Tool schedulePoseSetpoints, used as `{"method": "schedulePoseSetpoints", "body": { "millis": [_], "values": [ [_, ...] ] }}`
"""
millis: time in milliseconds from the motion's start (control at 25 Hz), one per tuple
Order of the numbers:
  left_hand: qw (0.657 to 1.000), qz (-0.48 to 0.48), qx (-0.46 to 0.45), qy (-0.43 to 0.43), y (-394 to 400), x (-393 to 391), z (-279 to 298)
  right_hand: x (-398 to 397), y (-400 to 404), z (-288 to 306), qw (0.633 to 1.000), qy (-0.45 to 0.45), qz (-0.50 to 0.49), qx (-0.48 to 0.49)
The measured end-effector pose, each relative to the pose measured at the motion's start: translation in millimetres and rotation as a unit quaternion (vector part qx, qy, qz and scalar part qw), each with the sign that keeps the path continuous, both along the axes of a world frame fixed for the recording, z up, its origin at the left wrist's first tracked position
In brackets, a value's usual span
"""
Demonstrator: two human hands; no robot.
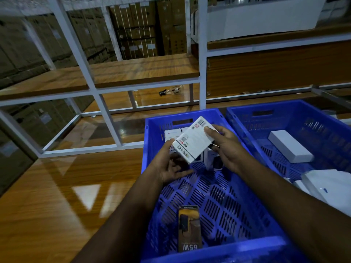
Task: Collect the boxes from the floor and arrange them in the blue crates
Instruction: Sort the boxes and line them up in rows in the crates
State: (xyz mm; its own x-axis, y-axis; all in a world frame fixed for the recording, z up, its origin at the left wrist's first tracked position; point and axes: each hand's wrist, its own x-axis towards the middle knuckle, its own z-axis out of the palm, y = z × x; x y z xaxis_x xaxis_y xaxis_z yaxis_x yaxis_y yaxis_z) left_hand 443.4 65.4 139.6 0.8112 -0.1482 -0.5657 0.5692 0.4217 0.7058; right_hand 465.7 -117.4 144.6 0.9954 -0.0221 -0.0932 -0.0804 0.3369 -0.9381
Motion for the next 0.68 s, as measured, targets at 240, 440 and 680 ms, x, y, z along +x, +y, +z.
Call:
{"method": "schedulePoseSetpoints", "body": {
  "millis": [240,440,680],
  "values": [
    [0.998,0.049,0.039,0.007,1,-1,2,-7,3,-1,0.968,-0.141,0.028,-0.205],
    [0.998,0.039,-0.019,-0.038,1,0,3,-19,10,-2,0.879,-0.272,0.07,-0.386],
    [0.994,0.007,0.065,-0.087,0,2,2,-21,10,-3,0.861,-0.292,0.155,-0.387]
  ]
}}
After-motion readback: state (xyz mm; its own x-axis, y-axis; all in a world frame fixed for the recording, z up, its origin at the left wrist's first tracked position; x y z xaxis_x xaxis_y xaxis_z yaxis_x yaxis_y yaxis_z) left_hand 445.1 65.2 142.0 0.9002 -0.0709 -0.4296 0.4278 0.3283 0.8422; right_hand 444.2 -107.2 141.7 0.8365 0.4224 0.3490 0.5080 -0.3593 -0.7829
